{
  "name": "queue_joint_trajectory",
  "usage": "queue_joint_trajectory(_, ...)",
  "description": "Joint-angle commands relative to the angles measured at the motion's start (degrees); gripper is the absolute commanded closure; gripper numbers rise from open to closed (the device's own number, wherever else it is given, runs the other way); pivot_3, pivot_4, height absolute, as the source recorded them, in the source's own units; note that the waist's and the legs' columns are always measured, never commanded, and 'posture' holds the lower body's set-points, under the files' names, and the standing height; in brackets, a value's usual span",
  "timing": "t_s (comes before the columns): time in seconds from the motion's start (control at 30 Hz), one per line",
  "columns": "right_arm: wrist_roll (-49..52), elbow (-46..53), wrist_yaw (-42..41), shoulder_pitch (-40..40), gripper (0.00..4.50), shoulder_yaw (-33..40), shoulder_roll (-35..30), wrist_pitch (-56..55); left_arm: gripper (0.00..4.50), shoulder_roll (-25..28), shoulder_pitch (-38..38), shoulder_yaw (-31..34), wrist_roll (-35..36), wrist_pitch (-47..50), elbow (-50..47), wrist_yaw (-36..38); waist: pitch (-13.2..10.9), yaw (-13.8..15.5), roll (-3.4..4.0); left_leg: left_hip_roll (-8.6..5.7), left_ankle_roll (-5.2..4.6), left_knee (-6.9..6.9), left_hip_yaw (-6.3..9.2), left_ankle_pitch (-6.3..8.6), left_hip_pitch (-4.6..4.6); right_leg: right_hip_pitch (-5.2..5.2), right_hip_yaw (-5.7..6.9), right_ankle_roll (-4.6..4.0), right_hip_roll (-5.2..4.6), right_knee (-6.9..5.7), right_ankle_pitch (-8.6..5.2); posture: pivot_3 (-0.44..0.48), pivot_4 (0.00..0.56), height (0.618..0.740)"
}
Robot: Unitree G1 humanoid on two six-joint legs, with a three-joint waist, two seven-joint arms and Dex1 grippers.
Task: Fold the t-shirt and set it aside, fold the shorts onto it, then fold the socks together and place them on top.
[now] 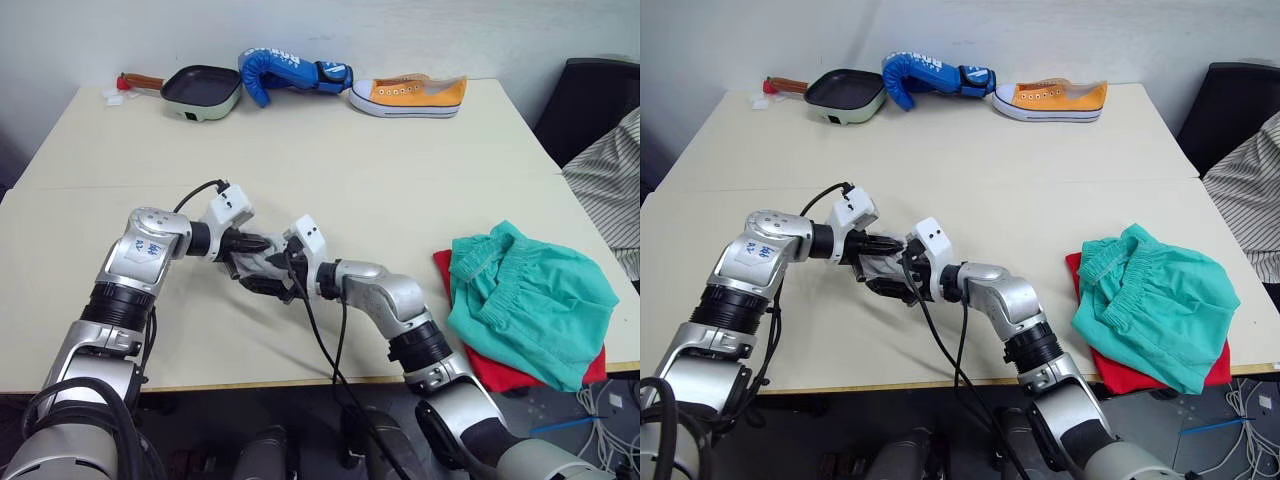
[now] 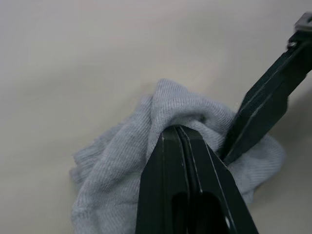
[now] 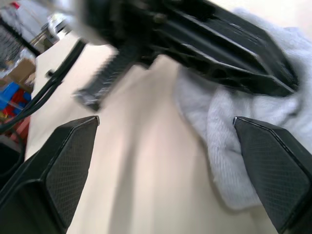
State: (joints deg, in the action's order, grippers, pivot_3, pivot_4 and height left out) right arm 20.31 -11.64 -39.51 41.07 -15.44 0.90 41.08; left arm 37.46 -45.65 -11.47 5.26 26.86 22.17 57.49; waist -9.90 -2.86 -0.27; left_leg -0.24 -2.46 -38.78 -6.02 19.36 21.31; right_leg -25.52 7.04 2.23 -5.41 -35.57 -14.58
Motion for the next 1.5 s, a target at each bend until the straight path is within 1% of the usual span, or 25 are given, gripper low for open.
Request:
queue_joint_trajectory(0.03,0.7,4.7,-1.0,0.4,0.00,1.1,-1.7,-0.2,4.48,1.2,1.1,0.1,-2.0,-3.1,1.8,-0.2,0.0,0.1,0.00,0.00,0.00,0.00,0.00,0.00,-0.01,0.00,0.00,0.00,0.00,-0.01,0.00,0.000,0.150,0.740)
queue_joint_trajectory(0.1,-0.1,4.1,-0.3,1.0,0.00,1.8,-2.4,-1.1,4.48,1.3,1.4,0.1,-2.9,-4.6,2.9,-0.6,0.0,0.2,0.00,0.00,-0.01,-0.01,0.00,0.00,-0.01,0.00,0.00,0.00,-0.01,-0.01,0.00,0.000,0.150,0.740)
queue_joint_trajectory(0.2,-0.8,1.4,2.0,2.4,0.59,3.8,-1.5,-3.7,4.50,1.8,2.1,0.5,-3.2,-5.9,3.4,-0.5,0.0,0.1,0.00,0.00,-0.01,-0.01,0.00,-0.01,-0.02,0.01,0.00,0.00,-0.02,-0.02,0.00,0.000,0.150,0.740)
queue_joint_trajectory(0.3,-3.9,-2.7,3.9,4.2,1.62,2.8,0.1,-8.9,4.50,1.7,2.6,1.5,-2.4,-5.4,2.9,-0.3,0.0,-0.2,0.00,0.00,-0.01,-0.01,-0.01,-0.01,-0.04,0.00,0.00,0.00,-0.01,-0.05,0.00,0.000,0.150,0.740)
queue_joint_trajectory(0.4,-7.6,-8.1,6.0,6.0,2.76,1.2,2.2,-14.1,4.50,1.6,2.8,2.1,-2.3,-5.4,2.8,-0.4,0.0,-0.3,0.00,0.01,-0.01,0.00,-0.02,-0.01,-0.05,0.00,0.00,0.00,0.00,-0.07,0.00,0.000,0.150,0.740)
queue_joint_trajectory(0.53,-12.3,-14.1,6.1,7.2,4.23,-1.5,3.4,-19.4,4.50,1.1,2.9,2.8,-2.1,-5.3,3.0,-0.8,0.0,-0.2,0.00,0.00,-0.03,-0.02,-0.03,-0.03,-0.04,0.00,0.00,0.00,-0.01,-0.07,0.00,0.000,0.150,0.740)
queue_joint_trajectory(0.57,-13.6,-15.4,6.3,7.4,4.49,-2.4,3.4,-20.3,4.50,1.0,3.0,2.9,-2.0,-5.3,2.9,-0.9,0.0,-0.2,0.00,0.00,-0.03,-0.02,-0.03,-0.03,-0.04,0.00,0.00,0.00,-0.01,-0.06,0.00,0.000,0.150,0.740)
queue_joint_trajectory(0.67,-19.3,-19.1,6.8,7.5,4.49,-6.0,1.6,-23.3,4.50,1.1,3.4,3.5,-1.7,-5.1,2.6,-1.1,0.0,-0.2,0.00,0.00,-0.03,-0.02,-0.03,-0.03,-0.04,0.00,-0.01,0.00,-0.01,-0.07,0.00,0.000,0.150,0.740)
queue_joint_trajectory(0.73,-21.6,-19.6,6.0,6.8,4.49,-7.2,-0.3,-24.4,4.50,1.5,3.7,4.0,-1.7,-5.3,2.8,-1.3,0.0,-0.3,0.00,0.00,-0.03,-0.01,-0.03,-0.03,-0.05,0.00,-0.01,0.00,-0.01,-0.07,0.00,0.000,0.150,0.740)
queue_joint_trajectory(0.87,-20.7,-13.8,2.5,3.8,4.49,-6.5,-3.4,-21.7,4.50,2.2,4.8,5.0,-1.4,-5.3,2.9,-1.1,0.0,-0.2,0.00,0.00,-0.03,-0.04,-0.02,-0.03,-0.07,0.03,-0.01,0.00,-0.01,-0.10,0.00,0.000,0.150,0.740)
queue_joint_trajectory(0.93,-17.6,-8.0,0.2,2.0,4.49,-4.8,-4.3,-17.5,4.50,2.3,5.5,5.2,-1.4,-5.5,2.7,-1.0,0.0,-0.1,-0.01,0.00,-0.03,-0.06,-0.02,-0.03,-0.07,0.04,-0.01,0.00,-0.02,-0.09,0.00,0.000,0.150,0.740)
queue_joint_trajectory(1.0,-13.3,-2.0,-0.8,0.5,4.49,-1.9,-4.6,-10.2,4.50,2.2,6.1,5.4,-1.4,-5.7,2.6,-1.1,0.0,0.0,-0.01,0.00,-0.03,-0.08,-0.01,-0.03,-0.07,0.06,-0.01,0.00,-0.03,-0.09,0.00,0.000,0.150,0.740)
queue_joint_trajectory(1.1,-8.3,2.5,0.1,-0.5,4.49,2.5,-4.1,0.0,4.50,1.8,6.5,5.7,-1.7,-6.1,3.1,-1.3,0.0,0.0,-0.01,0.01,-0.04,-0.08,0.00,-0.03,-0.06,0.06,-0.01,0.00,-0.03,-0.10,0.00,0.000,0.150,0.740)
queue_joint_trajectory(1.13,-6.9,3.0,0.8,-0.5,4.33,4.0,-3.7,2.8,4.50,1.7,6.5,5.8,-1.7,-6.3,3.3,-1.4,0.0,0.0,-0.01,0.01,-0.04,-0.08,0.01,-0.03,-0.07,0.06,-0.01,0.00,-0.02,-0.12,0.00,0.000,0.150,0.740)
queue_joint_trajectory(1.17,-5.3,2.8,1.9,-0.1,4.07,6.0,-2.9,5.7,4.50,1.6,6.5,5.8,-1.8,-6.5,3.6,-1.5,0.0,0.0,-0.01,0.02,-0.04,-0.08,0.01,-0.04,-0.07,0.05,-0.01,0.00,-0.02,-0.13,0.00,0.000,0.150,0.740)
queue_joint_trajectory(1.2,-3.8,2.1,3.3,0.5,3.93,8.1,-1.9,8.1,4.50,1.5,6.5,5.8,-1.9,-6.7,3.8,-1.6,0.0,0.0,-0.01,0.02,-0.04,-0.08,0.02,-0.04,-0.08,0.05,0.00,0.00,-0.02,-0.13,0.00,0.000,0.150,0.740)
queue_joint_trajectory(1.23,-2.2,0.9,4.8,1.4,3.65,10.5,-0.6,10.2,4.50,1.4,6.4,5.8,-1.9,-6.8,3.9,-1.7,0.0,0.0,-0.01,0.02,-0.04,-0.07,0.02,-0.03,-0.08,0.05,0.00,0.00,-0.02,-0.13,0.00,0.000,0.150,0.740)
queue_joint_trajectory(1.33,0.5,-3.6,8.1,4.0,2.62,15.7,2.1,13.3,4.50,1.2,6.3,5.7,-2.0,-7.3,4.3,-1.8,0.0,0.0,0.00,0.02,-0.04,-0.07,0.02,-0.04,-0.08,0.05,-0.01,-0.01,-0.03,-0.14,0.00,0.000,0.150,0.740)
queue_joint_trajectory(1.37,0.9,-5.3,8.9,4.7,2.21,16.8,2.8,13.5,4.50,1.2,6.3,5.8,-1.9,-7.4,4.5,-1.8,0.0,0.0,0.00,0.02,-0.04,-0.07,0.02,-0.03,-0.08,0.05,-0.01,-0.01,-0.03,-0.14,0.00,0.000,0.150,0.740)
queue_joint_trajectory(1.4,1.3,-6.6,9.4,5.3,1.93,17.6,3.3,13.7,4.50,1.1,6.3,5.8,-2.0,-7.5,4.5,-1.9,0.0,0.0,0.00,0.02,-0.04,-0.06,0.02,-0.03,-0.08,0.04,-0.01,-0.01,-0.03,-0.14,0.00,0.000,0.150,0.740)
queue_joint_trajectory(1.5,2.8,-12.9,11.1,8.0,0.90,20.0,5.8,13.2,4.50,1.1,6.5,5.8,-1.9,-7.7,4.4,-2.0,0.0,0.0,0.00,0.01,-0.04,-0.04,0.01,-0.03,-0.08,0.04,-0.01,-0.01,-0.03,-0.12,0.00,0.000,0.150,0.740)
